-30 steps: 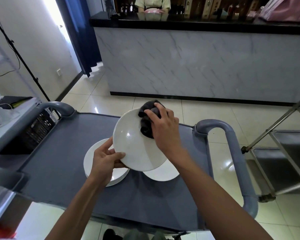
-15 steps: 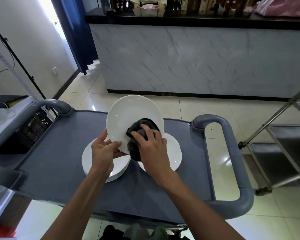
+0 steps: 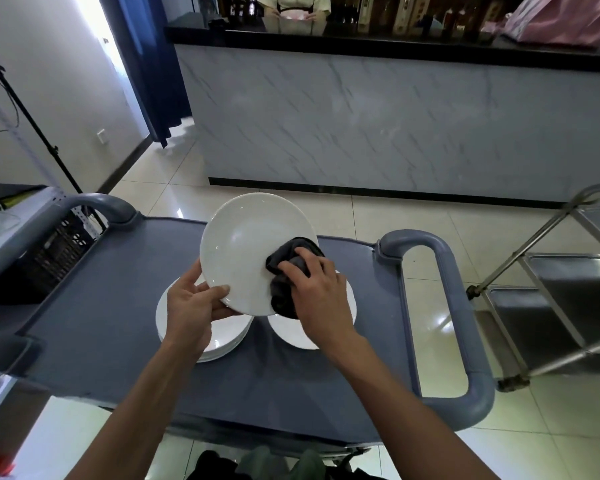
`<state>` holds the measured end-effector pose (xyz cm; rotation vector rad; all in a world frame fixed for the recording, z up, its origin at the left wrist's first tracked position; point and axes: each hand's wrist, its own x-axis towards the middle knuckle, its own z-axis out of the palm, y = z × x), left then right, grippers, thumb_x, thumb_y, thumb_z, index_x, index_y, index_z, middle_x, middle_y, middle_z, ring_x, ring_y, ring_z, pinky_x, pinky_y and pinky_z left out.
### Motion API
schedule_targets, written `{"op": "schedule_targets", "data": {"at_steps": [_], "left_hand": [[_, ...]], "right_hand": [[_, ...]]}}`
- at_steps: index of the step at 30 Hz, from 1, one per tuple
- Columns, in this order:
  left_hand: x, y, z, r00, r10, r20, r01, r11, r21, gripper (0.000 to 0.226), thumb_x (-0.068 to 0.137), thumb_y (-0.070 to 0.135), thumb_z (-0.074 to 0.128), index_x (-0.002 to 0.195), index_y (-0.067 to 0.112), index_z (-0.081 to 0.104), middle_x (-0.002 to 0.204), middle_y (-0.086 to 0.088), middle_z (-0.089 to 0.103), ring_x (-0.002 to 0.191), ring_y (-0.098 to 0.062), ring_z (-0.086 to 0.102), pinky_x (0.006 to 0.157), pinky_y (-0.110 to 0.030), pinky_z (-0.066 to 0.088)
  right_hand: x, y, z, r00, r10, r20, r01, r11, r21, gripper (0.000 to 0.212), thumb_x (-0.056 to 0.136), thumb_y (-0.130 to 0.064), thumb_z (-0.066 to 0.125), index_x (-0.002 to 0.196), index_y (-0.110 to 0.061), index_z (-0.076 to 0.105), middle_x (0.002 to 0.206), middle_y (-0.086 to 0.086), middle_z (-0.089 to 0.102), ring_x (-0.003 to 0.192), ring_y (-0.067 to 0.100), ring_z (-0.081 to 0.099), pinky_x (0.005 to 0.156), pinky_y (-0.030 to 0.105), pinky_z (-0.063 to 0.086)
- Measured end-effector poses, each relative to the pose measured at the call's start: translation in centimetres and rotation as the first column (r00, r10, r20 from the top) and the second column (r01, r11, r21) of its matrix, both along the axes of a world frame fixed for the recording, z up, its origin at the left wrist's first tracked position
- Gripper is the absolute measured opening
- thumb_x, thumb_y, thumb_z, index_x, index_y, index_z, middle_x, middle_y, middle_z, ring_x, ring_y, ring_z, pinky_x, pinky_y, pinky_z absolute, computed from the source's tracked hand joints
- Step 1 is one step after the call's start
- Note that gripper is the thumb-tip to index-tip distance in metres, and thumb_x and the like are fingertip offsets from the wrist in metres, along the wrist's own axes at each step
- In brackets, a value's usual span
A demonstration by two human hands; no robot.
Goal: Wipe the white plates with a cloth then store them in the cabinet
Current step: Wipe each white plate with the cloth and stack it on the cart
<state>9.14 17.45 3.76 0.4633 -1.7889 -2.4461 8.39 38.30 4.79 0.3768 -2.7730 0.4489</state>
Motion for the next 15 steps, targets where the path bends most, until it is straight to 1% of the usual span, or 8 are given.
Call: {"op": "schedule_targets", "data": {"at_steps": [5,9,12,15], "left_hand": [[0.0,-0.1,0.7,0.994,-0.105,-0.012,0.104,0.993,-0.062,0.063,0.084,-0.018,0.056,0.133,0.020,0.062,0.097,-0.015,0.075,0.078,-0.042,0.071,0.061,-0.051,0.061],[-0.2,0.0,0.9,0.984,-0.174,0.025,0.176,0.980,-0.096,0.068,0.082,-0.019,0.058,0.135,0.024,0.062,0.097,-0.018,0.075,0.076,-0.043,0.070,0.060,-0.054,0.061],[0.0,0.5,0.9,0.972,-0.232,0.038,0.235,0.965,-0.114,0.066,0.081,-0.017,0.061,0.131,0.026,0.065,0.095,-0.021,0.074,0.073,-0.046,0.069,0.059,-0.053,0.061],[-0.1,0.9,0.9,0.959,-0.282,0.019,0.282,0.950,-0.137,0.064,0.082,-0.015,0.061,0.129,0.029,0.067,0.098,-0.023,0.074,0.076,-0.048,0.070,0.062,-0.056,0.060]], "right_hand": [[-2.1,1.0,1.1,0.996,-0.092,0.003,0.092,0.996,-0.014,0.044,0.098,-0.014,0.056,0.138,-0.033,0.053,0.154,0.000,0.039,0.131,0.030,0.040,0.097,0.047,0.041],[-3.7,0.7,2.9,0.993,-0.102,-0.057,0.099,0.994,-0.047,0.043,0.101,-0.017,0.054,0.140,-0.034,0.051,0.154,-0.001,0.038,0.131,0.028,0.039,0.098,0.048,0.041],[-4.3,-0.4,4.2,0.993,-0.052,-0.106,0.047,0.998,-0.045,0.046,0.099,-0.016,0.056,0.141,-0.033,0.051,0.154,0.002,0.038,0.130,0.030,0.040,0.097,0.050,0.042],[-3.8,-2.2,4.7,0.985,0.071,-0.156,-0.073,0.997,-0.011,0.046,0.094,-0.017,0.060,0.138,-0.031,0.055,0.153,0.006,0.041,0.128,0.035,0.043,0.093,0.050,0.042]]}}
